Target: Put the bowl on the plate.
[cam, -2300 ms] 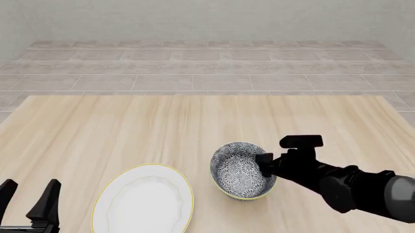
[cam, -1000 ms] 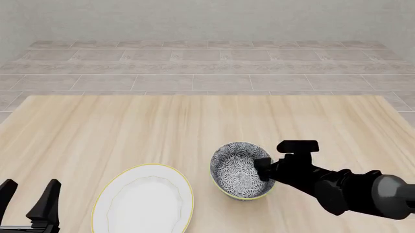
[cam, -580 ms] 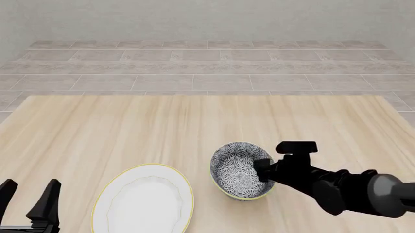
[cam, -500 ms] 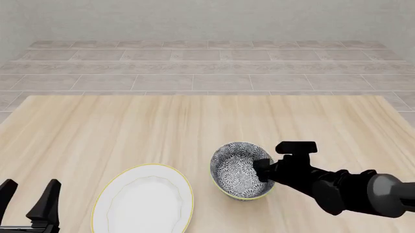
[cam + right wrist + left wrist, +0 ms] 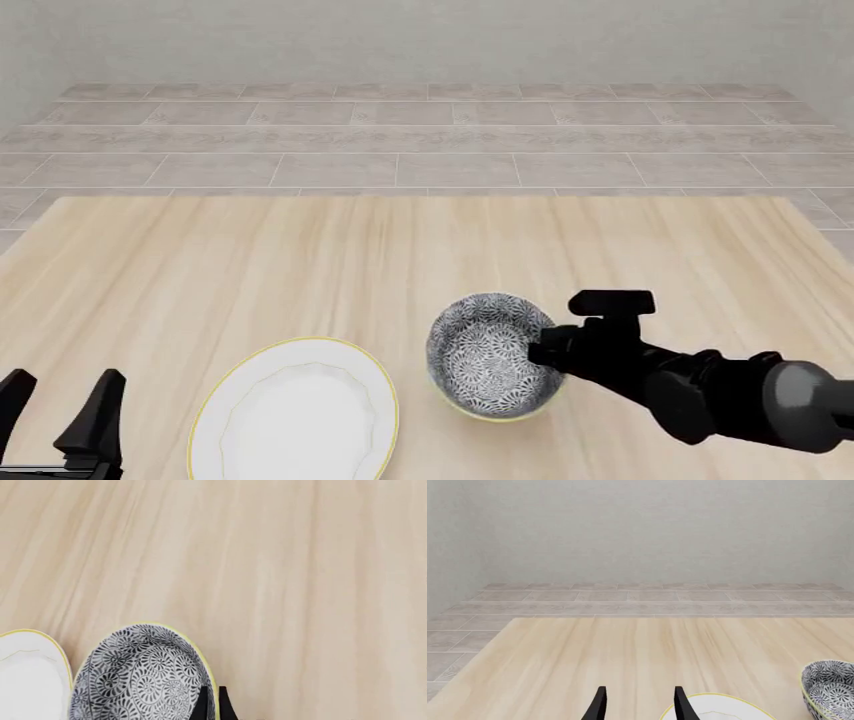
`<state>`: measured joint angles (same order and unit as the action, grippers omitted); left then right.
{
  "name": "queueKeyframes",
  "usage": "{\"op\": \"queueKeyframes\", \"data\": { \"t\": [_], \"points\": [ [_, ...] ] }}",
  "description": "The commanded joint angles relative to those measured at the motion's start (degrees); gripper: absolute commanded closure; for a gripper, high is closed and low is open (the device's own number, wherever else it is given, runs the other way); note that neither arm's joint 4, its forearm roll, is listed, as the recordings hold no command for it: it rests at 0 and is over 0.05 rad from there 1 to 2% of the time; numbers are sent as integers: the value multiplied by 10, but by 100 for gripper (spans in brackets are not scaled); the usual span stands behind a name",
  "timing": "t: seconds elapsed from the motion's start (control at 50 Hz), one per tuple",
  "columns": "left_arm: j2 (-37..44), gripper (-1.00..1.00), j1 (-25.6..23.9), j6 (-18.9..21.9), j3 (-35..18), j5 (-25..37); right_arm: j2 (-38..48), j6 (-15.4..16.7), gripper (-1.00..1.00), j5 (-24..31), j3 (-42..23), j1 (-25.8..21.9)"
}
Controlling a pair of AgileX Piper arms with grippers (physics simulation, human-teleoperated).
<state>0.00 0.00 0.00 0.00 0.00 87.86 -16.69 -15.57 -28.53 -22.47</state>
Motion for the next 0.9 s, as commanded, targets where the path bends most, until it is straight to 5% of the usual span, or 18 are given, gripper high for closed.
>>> {"op": "queueKeyframes", "data": {
  "t": [0.02, 0.9],
  "points": [
    [0, -100, 0, 0, 0, 0, -11, 0, 100, 6, 4, 4],
    [0, -100, 0, 0, 0, 0, -113, -40, 100, 65, -22, 3]
  ]
}}
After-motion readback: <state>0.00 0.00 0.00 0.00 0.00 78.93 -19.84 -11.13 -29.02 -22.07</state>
